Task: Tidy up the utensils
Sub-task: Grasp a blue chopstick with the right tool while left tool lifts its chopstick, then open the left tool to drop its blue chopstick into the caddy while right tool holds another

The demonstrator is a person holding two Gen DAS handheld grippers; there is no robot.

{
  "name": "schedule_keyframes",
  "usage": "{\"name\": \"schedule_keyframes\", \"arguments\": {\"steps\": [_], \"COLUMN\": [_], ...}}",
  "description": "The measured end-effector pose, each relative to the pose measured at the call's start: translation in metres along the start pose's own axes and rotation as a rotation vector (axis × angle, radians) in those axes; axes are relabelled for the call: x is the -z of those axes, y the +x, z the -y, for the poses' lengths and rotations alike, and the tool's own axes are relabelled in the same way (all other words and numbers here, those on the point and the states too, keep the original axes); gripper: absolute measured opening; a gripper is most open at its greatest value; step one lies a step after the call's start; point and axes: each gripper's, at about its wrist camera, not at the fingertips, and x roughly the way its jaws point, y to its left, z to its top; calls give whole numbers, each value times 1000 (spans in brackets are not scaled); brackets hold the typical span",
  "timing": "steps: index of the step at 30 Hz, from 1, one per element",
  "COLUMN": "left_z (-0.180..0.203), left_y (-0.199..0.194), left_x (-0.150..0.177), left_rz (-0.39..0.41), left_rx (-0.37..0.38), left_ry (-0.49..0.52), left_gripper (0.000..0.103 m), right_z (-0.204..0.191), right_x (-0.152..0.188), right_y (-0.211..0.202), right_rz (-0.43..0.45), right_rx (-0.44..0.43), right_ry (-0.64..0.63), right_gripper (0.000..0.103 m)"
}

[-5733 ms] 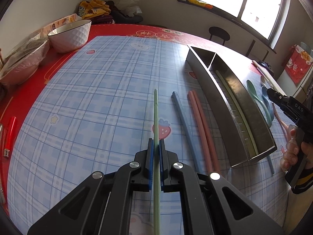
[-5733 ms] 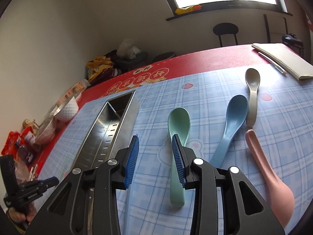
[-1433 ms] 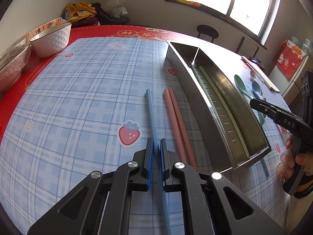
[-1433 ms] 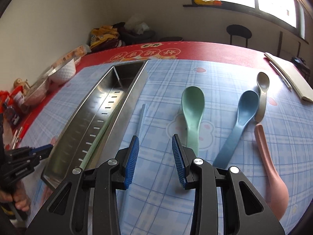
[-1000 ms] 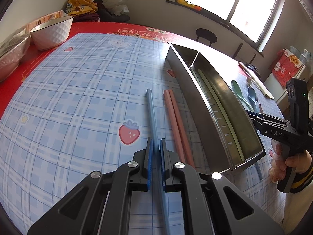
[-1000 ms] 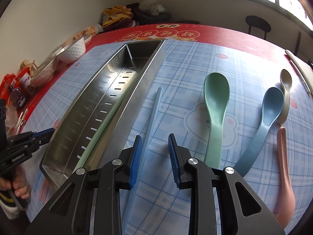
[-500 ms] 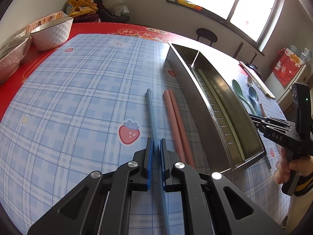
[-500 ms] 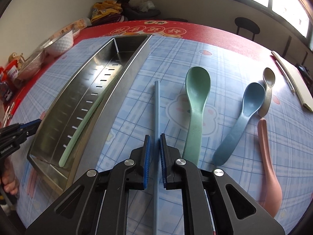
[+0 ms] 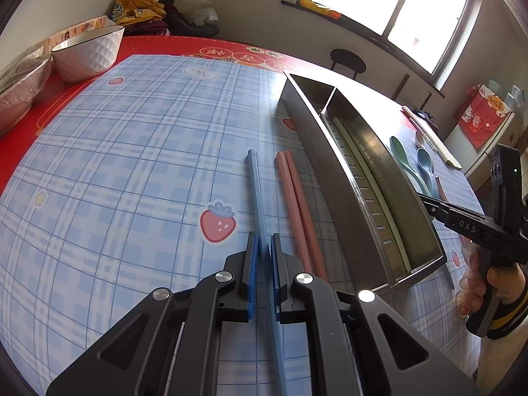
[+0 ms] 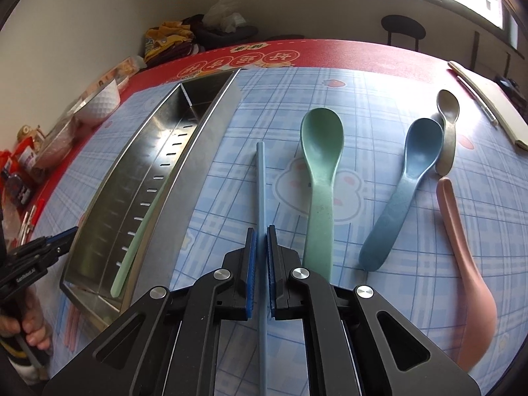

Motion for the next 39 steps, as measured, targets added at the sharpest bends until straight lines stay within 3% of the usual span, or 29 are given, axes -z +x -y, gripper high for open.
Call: {"name": "schedule_keyframes", "arguments": {"steps": [6, 12, 17, 23, 30, 39], "left_z": [5, 6, 6, 2, -18, -19], "left_y": [0, 0, 1, -1, -4, -31], "left_x": [1, 1, 0, 1, -6, -25], "left_rz": [1, 1, 4, 7, -17, 50], "left_rx": [-3, -11, -33, -20, 59, 97], "left_ry": [29, 34, 24, 1, -103, -127], "left_gripper": [16, 16, 7, 6, 6, 6], "right_z": [18, 3, -9, -9, -9, -11], "right_x": [-1, -4, -2, 3, -4, -13], "right_y": [-21, -26, -25, -24, -27, -22], "right_rz": [80, 133, 145, 151, 170, 184], "right_rx": [-96, -141, -174, -202, -218, -238], "right_ry": [151, 174, 174, 204, 214, 233], "right_gripper": [6, 6, 6, 6, 6, 6]}}
